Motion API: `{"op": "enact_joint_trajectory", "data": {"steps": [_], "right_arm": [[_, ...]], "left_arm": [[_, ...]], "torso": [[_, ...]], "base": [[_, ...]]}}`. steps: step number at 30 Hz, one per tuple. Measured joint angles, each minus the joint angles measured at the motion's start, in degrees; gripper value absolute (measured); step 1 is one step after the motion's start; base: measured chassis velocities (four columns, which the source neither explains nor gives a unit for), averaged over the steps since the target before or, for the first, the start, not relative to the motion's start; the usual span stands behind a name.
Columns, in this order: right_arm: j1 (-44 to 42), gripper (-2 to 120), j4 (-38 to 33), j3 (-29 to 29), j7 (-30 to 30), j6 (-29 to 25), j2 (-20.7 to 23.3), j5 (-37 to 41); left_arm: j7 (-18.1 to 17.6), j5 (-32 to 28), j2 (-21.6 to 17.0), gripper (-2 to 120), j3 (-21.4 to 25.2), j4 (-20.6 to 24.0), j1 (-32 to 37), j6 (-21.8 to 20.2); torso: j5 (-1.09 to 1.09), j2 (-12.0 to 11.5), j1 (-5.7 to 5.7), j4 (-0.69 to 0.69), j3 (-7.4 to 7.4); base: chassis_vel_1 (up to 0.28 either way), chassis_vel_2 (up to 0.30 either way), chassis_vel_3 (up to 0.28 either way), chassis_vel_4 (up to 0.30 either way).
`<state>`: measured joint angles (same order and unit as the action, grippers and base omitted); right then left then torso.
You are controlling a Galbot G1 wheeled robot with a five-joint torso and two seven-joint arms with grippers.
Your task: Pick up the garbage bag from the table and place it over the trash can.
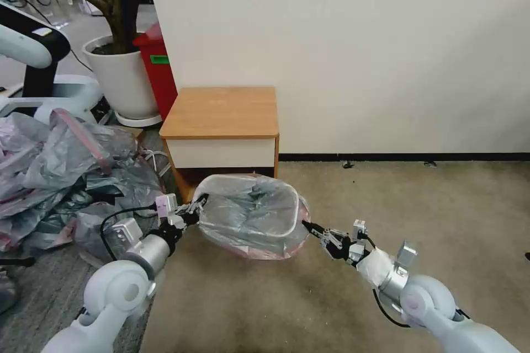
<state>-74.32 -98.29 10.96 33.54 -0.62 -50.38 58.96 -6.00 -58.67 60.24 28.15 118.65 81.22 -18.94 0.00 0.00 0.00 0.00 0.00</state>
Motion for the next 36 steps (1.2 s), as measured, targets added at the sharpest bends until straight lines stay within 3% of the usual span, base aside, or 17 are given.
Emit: {"op": "enact_joint_trajectory", "data": {"steps": [36], "right_arm": [[0.4, 0, 7.5, 0.2, -5.0, -0.3, -2.8, -13.3]], "left_arm": [[0.7, -1.3, 2.4, 9, -0.6, 1.5, 3.3, -1.3]], "torso": [[0.00, 0.0, 0.00, 0.00, 0.00]], "base": [[0.000, 0.000, 0.000, 0.000]]}}
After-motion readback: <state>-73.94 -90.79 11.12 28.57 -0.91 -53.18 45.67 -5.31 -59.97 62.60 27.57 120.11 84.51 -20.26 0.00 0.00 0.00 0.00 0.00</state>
